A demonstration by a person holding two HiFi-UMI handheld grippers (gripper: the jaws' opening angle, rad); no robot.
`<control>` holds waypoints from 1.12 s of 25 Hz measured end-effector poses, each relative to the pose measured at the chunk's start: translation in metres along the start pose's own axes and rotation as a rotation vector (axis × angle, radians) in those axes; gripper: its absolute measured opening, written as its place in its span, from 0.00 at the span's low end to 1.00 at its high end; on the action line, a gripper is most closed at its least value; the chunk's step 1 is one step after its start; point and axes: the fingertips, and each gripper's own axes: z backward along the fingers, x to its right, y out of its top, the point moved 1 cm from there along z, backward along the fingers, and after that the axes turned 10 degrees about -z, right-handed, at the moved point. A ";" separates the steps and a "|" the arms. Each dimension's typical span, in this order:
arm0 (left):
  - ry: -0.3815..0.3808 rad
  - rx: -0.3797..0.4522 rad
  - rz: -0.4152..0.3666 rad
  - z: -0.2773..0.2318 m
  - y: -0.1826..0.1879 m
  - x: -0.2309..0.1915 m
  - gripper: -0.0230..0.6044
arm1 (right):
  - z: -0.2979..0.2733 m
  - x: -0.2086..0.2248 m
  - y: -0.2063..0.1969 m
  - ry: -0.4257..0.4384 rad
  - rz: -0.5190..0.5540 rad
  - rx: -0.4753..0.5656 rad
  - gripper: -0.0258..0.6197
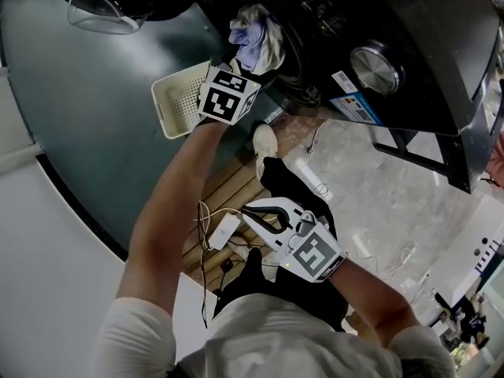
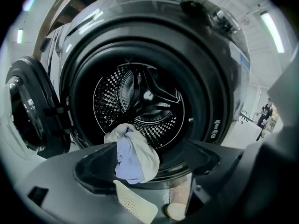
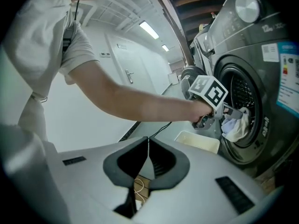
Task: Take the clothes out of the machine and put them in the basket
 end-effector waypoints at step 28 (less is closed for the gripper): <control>-0.021 -0.244 -0.045 -0.184 -0.068 -0.082 0.86 | -0.028 0.075 -0.016 0.020 -0.108 -0.036 0.06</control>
